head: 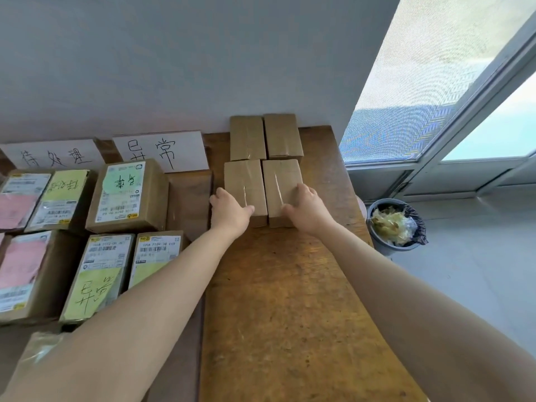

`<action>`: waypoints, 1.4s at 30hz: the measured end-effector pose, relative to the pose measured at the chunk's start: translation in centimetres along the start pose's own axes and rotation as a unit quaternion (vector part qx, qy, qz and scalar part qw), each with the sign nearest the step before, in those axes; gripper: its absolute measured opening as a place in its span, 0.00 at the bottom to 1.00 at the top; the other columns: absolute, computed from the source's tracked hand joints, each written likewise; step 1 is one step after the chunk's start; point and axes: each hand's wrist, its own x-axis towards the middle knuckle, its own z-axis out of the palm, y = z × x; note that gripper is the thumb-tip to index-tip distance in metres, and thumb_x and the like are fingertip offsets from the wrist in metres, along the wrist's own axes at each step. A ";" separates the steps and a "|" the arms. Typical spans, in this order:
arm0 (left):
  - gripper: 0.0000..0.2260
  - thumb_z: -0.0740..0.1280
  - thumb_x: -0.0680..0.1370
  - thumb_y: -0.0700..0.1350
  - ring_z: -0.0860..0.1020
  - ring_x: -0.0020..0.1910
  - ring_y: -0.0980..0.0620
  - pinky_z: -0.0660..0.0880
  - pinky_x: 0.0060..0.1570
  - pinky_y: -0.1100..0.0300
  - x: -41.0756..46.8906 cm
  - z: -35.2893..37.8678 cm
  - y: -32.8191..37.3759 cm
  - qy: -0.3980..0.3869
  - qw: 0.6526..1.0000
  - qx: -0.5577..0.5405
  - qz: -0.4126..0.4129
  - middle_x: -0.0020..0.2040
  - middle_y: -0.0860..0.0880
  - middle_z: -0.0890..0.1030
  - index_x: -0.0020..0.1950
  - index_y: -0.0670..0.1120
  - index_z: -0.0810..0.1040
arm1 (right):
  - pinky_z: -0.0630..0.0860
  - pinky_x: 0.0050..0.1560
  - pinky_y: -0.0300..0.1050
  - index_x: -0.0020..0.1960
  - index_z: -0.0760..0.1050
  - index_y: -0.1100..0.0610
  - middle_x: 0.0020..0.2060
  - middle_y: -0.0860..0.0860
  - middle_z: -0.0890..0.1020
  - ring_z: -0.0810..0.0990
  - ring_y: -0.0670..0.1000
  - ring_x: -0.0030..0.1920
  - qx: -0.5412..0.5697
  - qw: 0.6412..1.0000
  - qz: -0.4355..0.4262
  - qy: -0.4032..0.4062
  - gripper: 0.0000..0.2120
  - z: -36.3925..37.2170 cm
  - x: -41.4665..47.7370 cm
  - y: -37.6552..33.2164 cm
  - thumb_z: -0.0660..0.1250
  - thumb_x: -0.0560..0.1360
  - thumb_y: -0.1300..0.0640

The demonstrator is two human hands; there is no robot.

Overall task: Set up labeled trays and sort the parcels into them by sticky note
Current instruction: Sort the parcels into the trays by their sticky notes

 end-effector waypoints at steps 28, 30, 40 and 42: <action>0.24 0.67 0.76 0.40 0.61 0.70 0.44 0.62 0.67 0.52 -2.7 2.8 1.4 0.063 0.991 0.002 0.121 0.72 0.44 0.60 0.71 0.52 0.67 | 0.63 0.67 0.59 0.70 0.58 0.56 0.68 0.55 0.63 0.61 0.61 0.69 -0.004 0.999 0.039 -0.020 0.37 -1.6 -1.2 2.7 0.68 0.70 0.39; 0.26 0.68 0.76 0.40 0.61 0.69 0.44 0.62 0.68 0.51 -2.8 2.9 1.2 0.088 0.983 0.057 0.154 0.72 0.44 0.61 0.72 0.50 0.65 | 0.60 0.69 0.59 0.72 0.57 0.55 0.72 0.55 0.58 0.56 0.61 0.71 -0.018 0.999 0.037 -0.008 0.37 -1.6 -1.2 2.9 0.67 0.71 0.40; 0.33 0.71 0.74 0.45 0.61 0.67 0.45 0.65 0.65 0.52 -2.7 3.4 -0.2 0.127 0.938 0.222 0.233 0.70 0.43 0.63 0.74 0.45 0.58 | 0.45 0.75 0.56 0.77 0.50 0.53 0.77 0.52 0.48 0.41 0.56 0.76 -0.087 0.992 -0.009 0.095 0.37 -2.3 -1.5 1.5 0.63 0.76 0.43; 0.30 0.70 0.74 0.50 0.61 0.66 0.46 0.65 0.64 0.53 -2.7 3.4 -0.3 0.099 0.944 0.209 0.237 0.68 0.44 0.65 0.72 0.45 0.62 | 0.45 0.75 0.56 0.77 0.49 0.53 0.77 0.52 0.48 0.41 0.56 0.76 -0.099 0.991 -0.013 0.087 0.37 -2.2 -1.5 1.4 0.63 0.76 0.43</action>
